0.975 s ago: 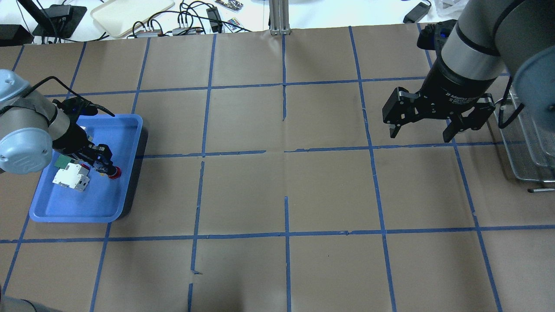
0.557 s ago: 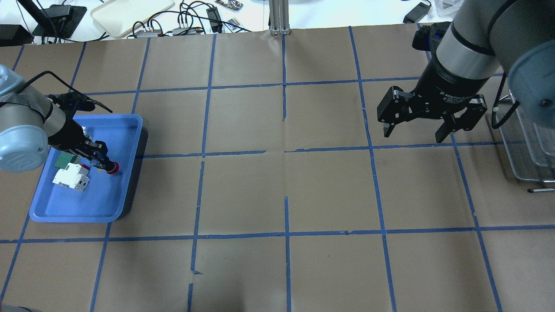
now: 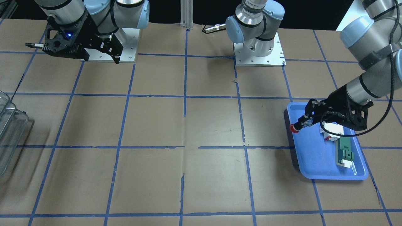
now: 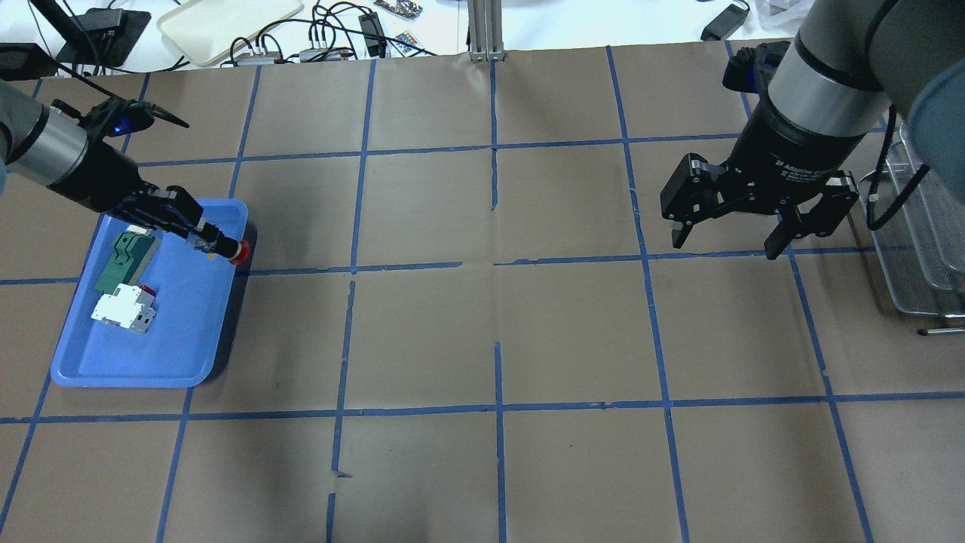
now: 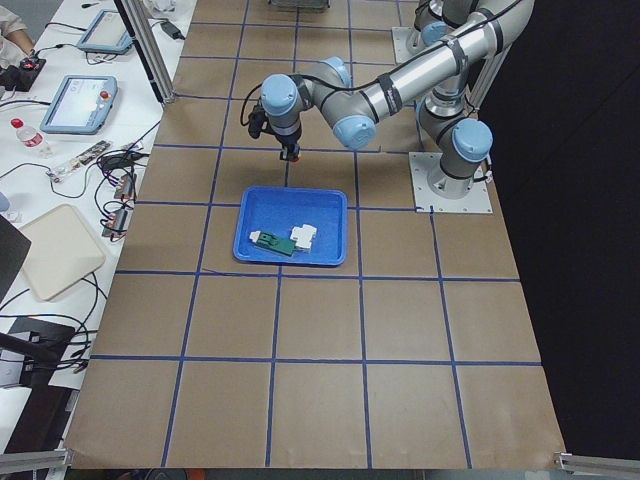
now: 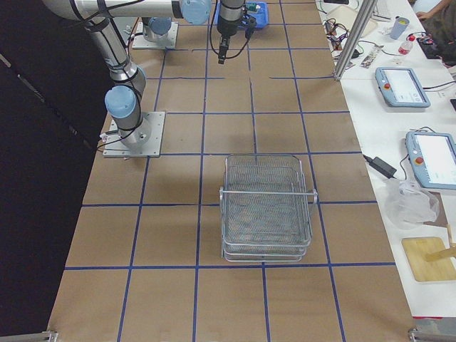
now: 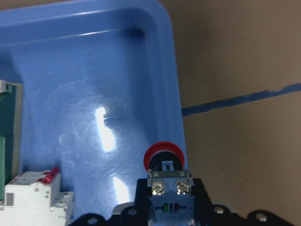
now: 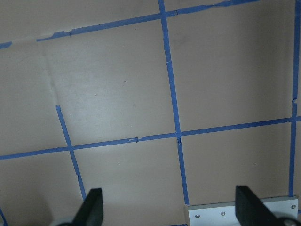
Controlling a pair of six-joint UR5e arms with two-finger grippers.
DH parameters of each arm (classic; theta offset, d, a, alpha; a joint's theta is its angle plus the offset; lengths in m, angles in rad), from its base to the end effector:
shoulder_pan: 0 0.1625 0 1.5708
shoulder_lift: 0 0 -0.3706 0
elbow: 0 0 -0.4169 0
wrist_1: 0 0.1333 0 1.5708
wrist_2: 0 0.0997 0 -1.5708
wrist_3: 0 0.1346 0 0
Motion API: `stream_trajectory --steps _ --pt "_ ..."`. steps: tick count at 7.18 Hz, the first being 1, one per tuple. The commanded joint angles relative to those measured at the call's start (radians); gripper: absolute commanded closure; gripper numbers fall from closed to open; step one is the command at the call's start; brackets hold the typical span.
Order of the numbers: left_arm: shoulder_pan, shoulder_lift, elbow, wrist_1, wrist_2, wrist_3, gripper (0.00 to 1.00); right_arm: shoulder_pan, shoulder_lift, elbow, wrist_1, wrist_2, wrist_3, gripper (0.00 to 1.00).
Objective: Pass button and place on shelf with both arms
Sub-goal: 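Lift the red push button with the left gripper toward the table center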
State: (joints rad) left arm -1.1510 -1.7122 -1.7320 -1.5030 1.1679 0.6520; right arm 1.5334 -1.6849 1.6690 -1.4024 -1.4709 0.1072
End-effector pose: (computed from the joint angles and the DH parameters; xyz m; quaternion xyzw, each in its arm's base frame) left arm 0.0413 -0.5492 0.2615 -0.0894 -0.9692 0.0028 0.2295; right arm 0.1297 -0.4580 0.3898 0.0757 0.9930 0.0778 0.0471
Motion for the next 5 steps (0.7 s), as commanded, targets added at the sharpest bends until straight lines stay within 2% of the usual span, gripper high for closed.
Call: stream_trajectory --steps 1,2,3,4,5 --pt "-0.125 0.017 0.019 -0.072 -0.327 -0.163 1.0 -0.047 -0.001 -0.002 0.006 0.16 0.017 0.0" --pt "-0.181 0.014 0.026 -0.065 -0.44 -0.248 1.0 -0.115 -0.001 0.001 0.014 0.298 0.101 0.0" --pt "-0.244 0.025 0.032 -0.06 -0.491 -0.302 1.0 -0.162 -0.001 0.001 0.052 0.358 0.121 0.0" --pt "-0.295 0.035 0.032 -0.042 -0.599 -0.392 1.0 -0.173 -0.001 0.005 0.054 0.362 0.121 0.0" --pt "-0.343 0.045 0.014 0.052 -0.666 -0.494 1.0 -0.183 -0.001 0.005 0.05 0.4 0.132 0.0"
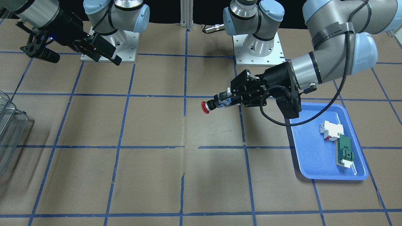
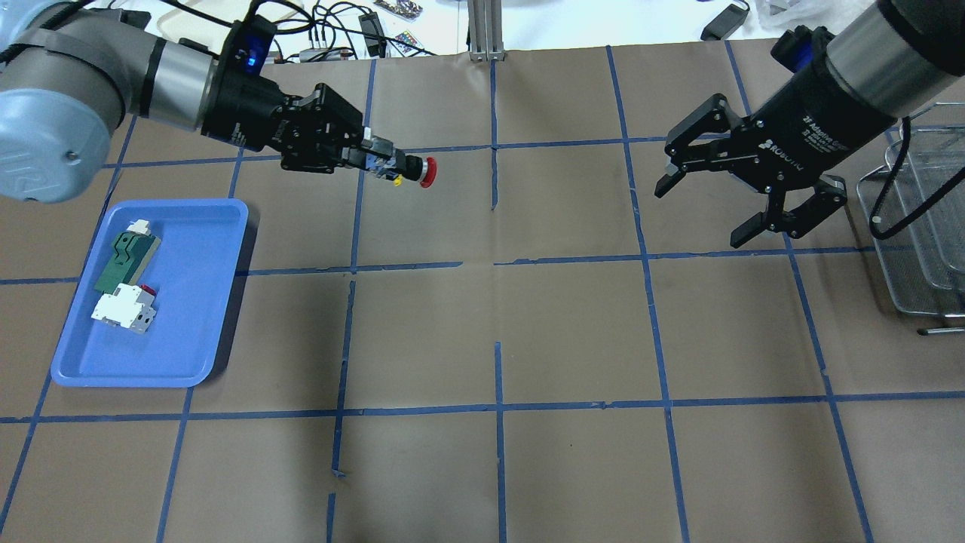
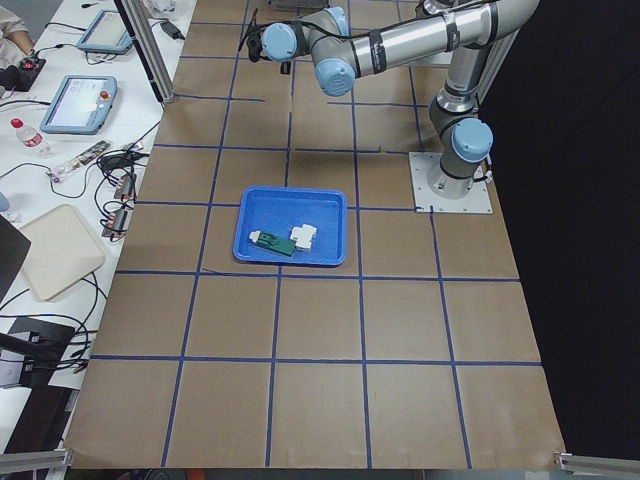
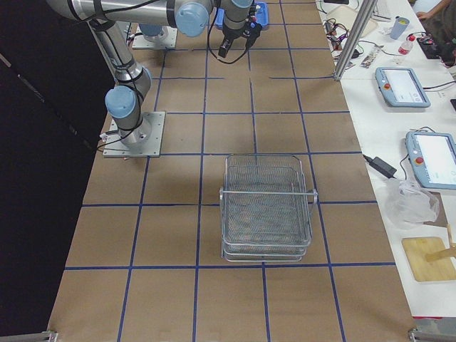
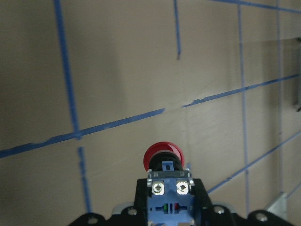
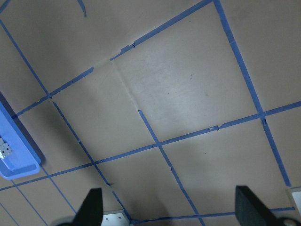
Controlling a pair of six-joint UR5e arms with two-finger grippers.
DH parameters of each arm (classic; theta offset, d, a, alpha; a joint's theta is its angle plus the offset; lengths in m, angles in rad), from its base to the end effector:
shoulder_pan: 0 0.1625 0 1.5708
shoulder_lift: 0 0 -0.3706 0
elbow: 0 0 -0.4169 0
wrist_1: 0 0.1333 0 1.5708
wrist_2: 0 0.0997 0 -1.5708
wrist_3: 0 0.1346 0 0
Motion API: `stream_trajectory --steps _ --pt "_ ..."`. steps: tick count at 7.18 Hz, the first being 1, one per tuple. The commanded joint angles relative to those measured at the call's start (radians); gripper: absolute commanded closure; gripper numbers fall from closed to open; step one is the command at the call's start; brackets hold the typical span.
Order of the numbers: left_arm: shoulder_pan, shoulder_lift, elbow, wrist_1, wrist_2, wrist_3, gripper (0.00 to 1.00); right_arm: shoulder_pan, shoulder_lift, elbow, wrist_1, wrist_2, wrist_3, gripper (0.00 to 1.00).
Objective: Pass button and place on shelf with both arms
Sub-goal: 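Lift the red push button with the left gripper toward the table center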
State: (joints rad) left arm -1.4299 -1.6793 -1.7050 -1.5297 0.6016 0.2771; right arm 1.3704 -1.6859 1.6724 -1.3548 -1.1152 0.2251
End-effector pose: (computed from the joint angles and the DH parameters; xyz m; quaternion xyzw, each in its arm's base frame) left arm -0.1678 -0.5563 0.3361 -0.0131 -0.8815 0.0091 0.4719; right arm 0.0996 -0.4770 0.3978 0.2270 0.9425 0.1012 0.2234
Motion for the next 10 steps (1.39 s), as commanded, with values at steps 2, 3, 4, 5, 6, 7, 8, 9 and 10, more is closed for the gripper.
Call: stream_trajectory --steps 2,3,4,5,6,7,8,9,10 --pt "-0.145 -0.022 -0.016 0.344 -0.129 -0.38 1.0 -0.075 0.0 0.001 0.008 0.226 0.06 0.0" --pt "-0.176 -0.029 -0.028 0.468 -0.129 -0.491 1.0 -0.102 0.0 0.003 0.016 0.295 0.142 0.0" --pt "-0.191 -0.031 -0.053 0.556 -0.129 -0.547 1.0 -0.112 0.0 0.003 0.004 0.355 0.315 0.0" --pt "-0.193 -0.031 -0.07 0.584 -0.129 -0.559 1.0 -0.117 0.002 0.003 0.002 0.362 0.359 0.0" --pt "-0.196 -0.031 -0.07 0.585 -0.129 -0.562 1.0 -0.126 0.003 0.003 0.002 0.383 0.402 0.0" --pt "-0.21 -0.03 -0.07 0.585 -0.129 -0.564 1.0 -0.129 0.014 0.003 -0.003 0.472 0.466 0.0" --pt "-0.221 -0.03 -0.07 0.586 -0.129 -0.575 1.0 -0.128 0.015 0.007 -0.003 0.477 0.555 0.0" --pt "-0.228 -0.031 -0.07 0.605 -0.129 -0.575 1.0 -0.125 0.012 0.047 -0.003 0.48 0.565 0.0" --pt "-0.233 -0.03 -0.07 0.614 -0.131 -0.579 1.0 -0.125 0.014 0.073 -0.018 0.482 0.574 0.0"
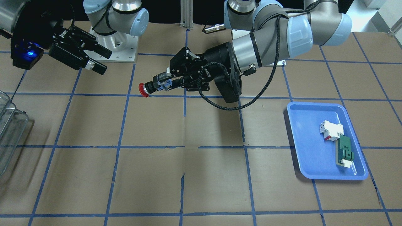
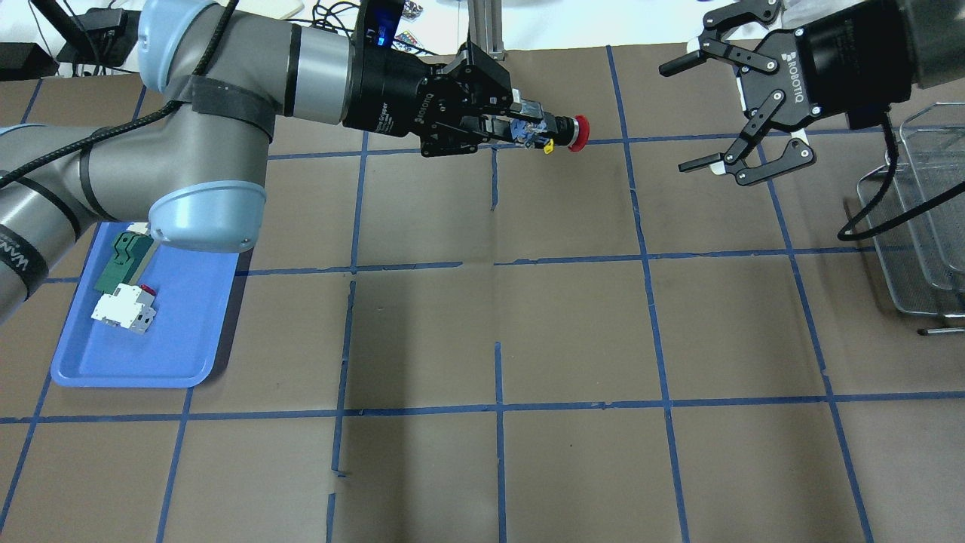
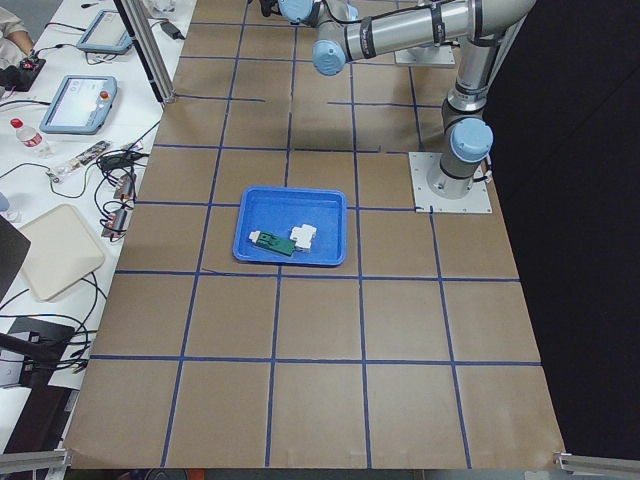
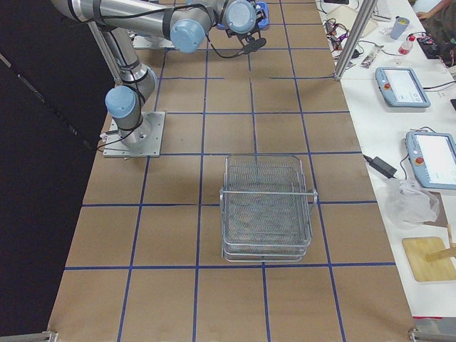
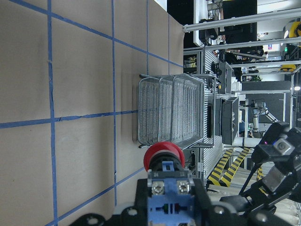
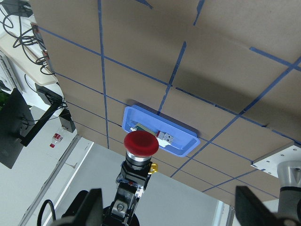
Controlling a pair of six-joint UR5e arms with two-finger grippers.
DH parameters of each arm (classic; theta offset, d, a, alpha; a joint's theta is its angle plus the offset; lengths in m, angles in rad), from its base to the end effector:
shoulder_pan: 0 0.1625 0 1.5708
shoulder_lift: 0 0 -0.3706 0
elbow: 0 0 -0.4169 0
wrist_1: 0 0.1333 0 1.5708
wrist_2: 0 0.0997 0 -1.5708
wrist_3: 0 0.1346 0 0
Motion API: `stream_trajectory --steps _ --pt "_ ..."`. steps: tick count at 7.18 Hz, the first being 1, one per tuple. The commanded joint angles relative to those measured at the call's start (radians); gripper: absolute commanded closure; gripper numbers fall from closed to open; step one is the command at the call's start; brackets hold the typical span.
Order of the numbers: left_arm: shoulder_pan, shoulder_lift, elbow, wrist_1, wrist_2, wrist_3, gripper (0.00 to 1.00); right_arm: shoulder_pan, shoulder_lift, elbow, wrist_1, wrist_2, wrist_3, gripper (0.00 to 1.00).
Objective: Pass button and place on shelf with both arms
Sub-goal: 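Hold the button out with the left gripper while the right gripper approaches it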
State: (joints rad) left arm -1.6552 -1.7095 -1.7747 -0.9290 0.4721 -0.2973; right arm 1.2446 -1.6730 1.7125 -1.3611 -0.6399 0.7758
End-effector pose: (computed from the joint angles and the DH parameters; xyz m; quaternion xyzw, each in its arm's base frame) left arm -0.2993 -0.5339 0.3604 0.0122 -0.8468 0.0269 0.5310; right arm 0.0826 -0.5089 0.4122 0.5117 0.7263 0.2075 0.4094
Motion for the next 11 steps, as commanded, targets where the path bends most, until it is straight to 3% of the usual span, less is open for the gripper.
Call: stream_trajectory --steps 1,3,6,11 --pt "-0.011 0.001 0.001 0.022 -0.003 -0.005 1.0 0.003 0.01 0.039 -0.047 0.008 0.037 0.0" --pt "-0.015 -0.002 0.008 0.055 -0.001 -0.04 1.0 0.019 0.05 0.042 -0.146 0.064 0.147 0.0" --pt "-0.024 -0.001 0.014 0.056 -0.001 -0.051 1.0 0.104 0.096 0.042 -0.334 0.054 0.315 0.0" --pt "-0.026 0.001 0.014 0.056 0.005 -0.052 1.0 0.136 0.093 0.065 -0.331 0.054 0.385 0.0"
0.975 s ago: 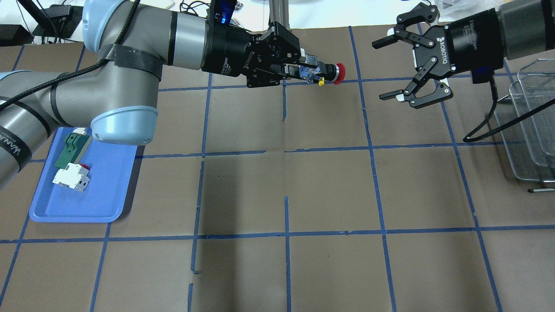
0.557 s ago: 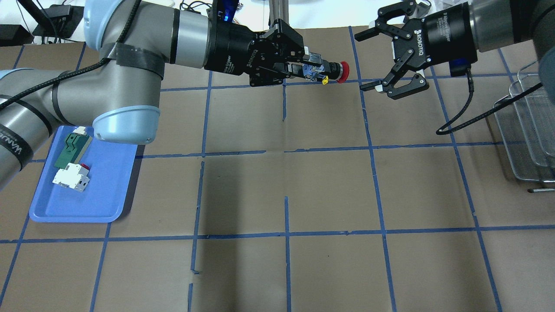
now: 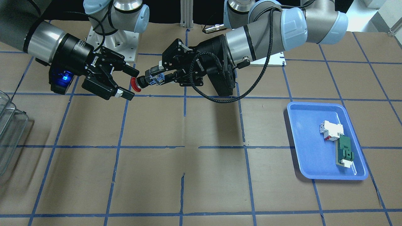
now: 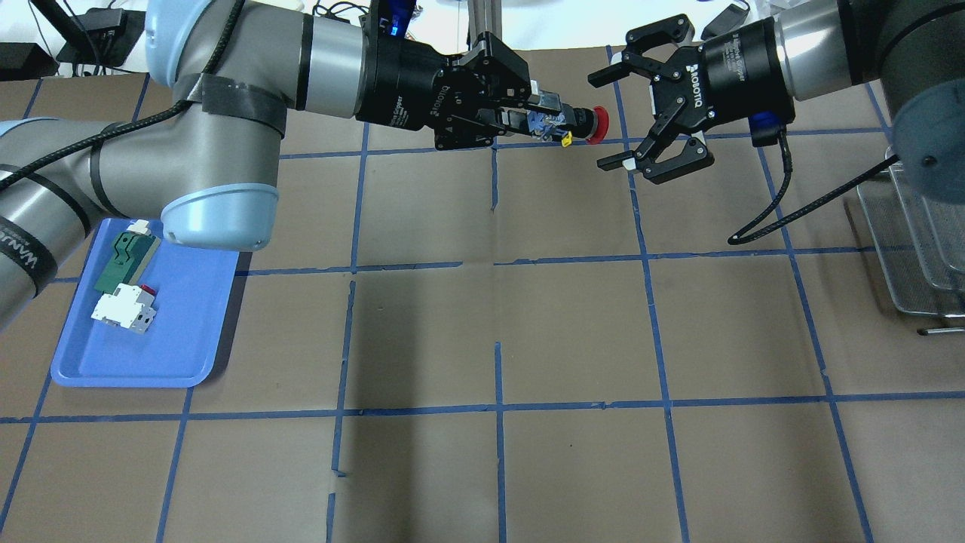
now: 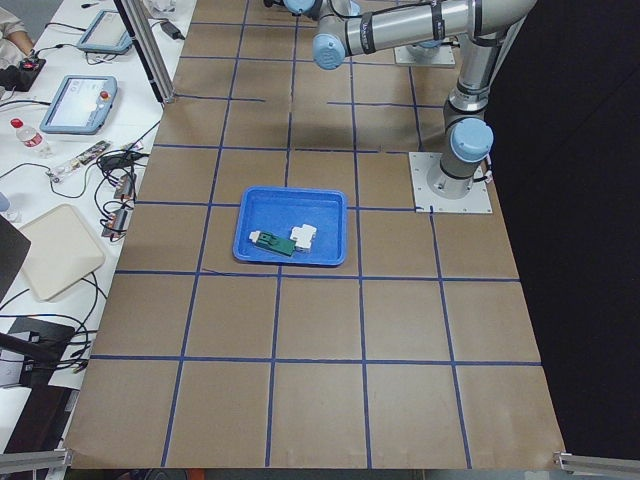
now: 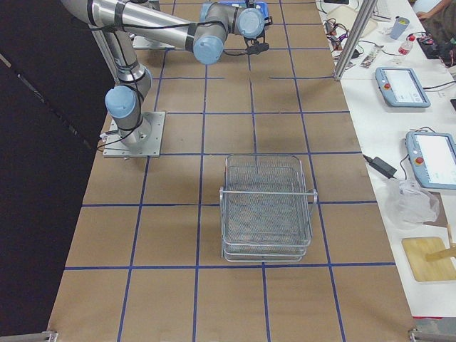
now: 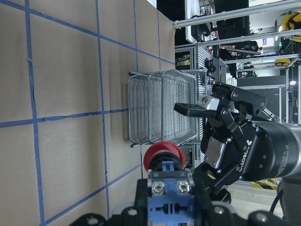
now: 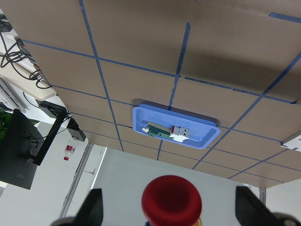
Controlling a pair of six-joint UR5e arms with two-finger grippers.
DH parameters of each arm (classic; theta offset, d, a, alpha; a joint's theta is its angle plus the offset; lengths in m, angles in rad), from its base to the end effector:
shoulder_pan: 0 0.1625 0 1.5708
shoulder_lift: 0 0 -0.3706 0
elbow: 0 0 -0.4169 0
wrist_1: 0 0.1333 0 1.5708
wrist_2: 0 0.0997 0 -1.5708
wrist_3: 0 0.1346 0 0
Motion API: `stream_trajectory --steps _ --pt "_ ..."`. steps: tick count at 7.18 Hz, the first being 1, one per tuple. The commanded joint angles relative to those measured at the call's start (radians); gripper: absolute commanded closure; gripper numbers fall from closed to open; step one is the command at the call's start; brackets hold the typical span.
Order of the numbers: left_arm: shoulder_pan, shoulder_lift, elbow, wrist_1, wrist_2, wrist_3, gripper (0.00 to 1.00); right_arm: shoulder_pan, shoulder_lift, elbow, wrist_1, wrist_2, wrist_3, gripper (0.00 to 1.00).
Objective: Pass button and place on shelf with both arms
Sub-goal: 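Hold the button out with the left gripper while the right gripper approaches it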
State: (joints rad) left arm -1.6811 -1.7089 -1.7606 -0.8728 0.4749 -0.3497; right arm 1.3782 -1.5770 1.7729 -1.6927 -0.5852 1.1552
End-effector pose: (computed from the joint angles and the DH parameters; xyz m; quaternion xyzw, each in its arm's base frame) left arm -0.3132 -0.5297 0.3740 0.0050 -0.8445 0.0362 0.5344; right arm 0.1452 -0.5383 0.3704 0.5631 0.6770 0.2477 0.4040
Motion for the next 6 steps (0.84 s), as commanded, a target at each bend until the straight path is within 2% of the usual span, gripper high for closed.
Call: stream_trajectory --steps 1,5,6 --pt "0.0 0.0 0.0 0.0 0.004 0.0 1.0 0.011 -0.003 0.008 0.001 0.001 0.001 0.0" --pt "0.0 0.012 -0.011 -0.002 0.008 -0.002 1.0 0.058 0.002 0.013 -0.001 -0.007 0.003 0.0" --pt "0.0 0.008 -0.01 -0.002 0.008 -0.002 1.0 0.058 0.003 0.013 -0.002 -0.005 0.003 0.04"
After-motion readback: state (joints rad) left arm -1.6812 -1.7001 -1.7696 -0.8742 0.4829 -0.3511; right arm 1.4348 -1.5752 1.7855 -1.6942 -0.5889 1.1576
